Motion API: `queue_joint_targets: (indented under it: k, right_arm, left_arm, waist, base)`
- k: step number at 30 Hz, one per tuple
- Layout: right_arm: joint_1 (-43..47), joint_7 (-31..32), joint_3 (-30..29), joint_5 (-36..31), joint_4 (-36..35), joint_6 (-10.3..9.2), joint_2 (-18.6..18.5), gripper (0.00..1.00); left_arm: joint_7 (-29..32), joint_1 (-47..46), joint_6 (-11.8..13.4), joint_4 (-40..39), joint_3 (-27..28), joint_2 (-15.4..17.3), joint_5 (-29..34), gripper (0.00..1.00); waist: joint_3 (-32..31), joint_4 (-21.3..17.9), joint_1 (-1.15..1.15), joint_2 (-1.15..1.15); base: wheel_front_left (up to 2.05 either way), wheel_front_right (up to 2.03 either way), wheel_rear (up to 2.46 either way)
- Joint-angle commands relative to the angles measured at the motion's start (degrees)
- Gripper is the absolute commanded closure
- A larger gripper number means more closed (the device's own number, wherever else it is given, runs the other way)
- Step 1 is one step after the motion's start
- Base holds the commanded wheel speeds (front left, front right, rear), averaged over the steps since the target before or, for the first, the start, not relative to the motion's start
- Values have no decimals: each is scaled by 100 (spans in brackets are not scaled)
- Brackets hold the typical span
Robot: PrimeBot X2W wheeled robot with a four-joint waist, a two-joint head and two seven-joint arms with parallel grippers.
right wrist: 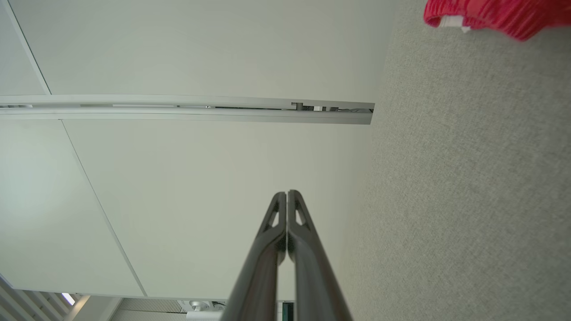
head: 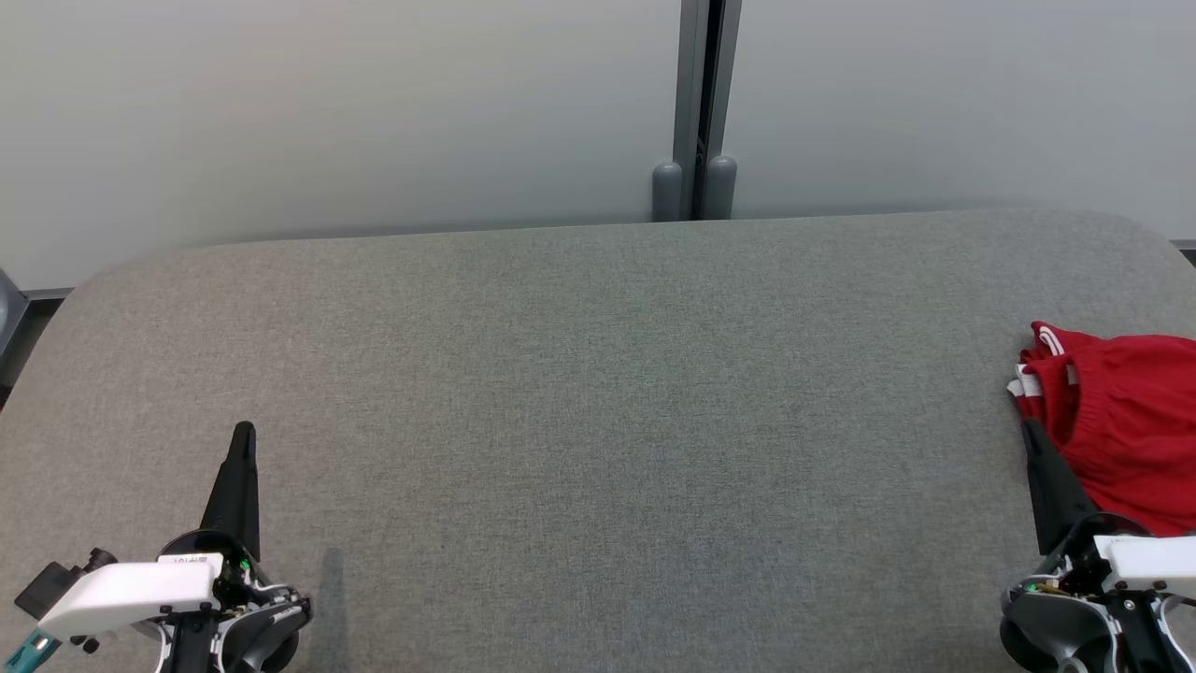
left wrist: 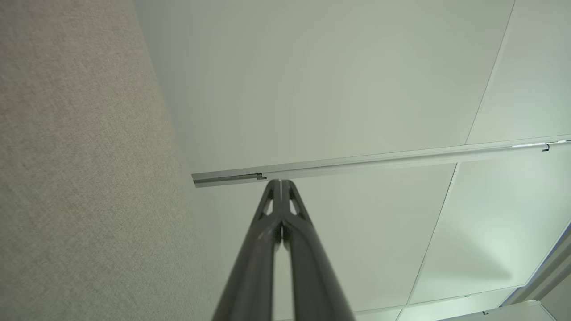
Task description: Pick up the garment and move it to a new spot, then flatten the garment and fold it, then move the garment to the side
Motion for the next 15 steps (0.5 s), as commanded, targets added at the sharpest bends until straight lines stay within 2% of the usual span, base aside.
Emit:
queue_joint_targets:
  k: [1,15]
  right_arm:
    - [51,19,-6,14,-23,2,-55,100]
    - [51,19,-5,14,-23,2,-55,100]
  left_arm:
    - [17,-70,-23,-18,24,30,-8,100]
    - [17,-70,-23,-18,24,31,-8,100]
  waist:
    - [0,0,0,0]
    - [0,0,0,0]
  base:
    - [0,0,0]
    - [0,0,0]
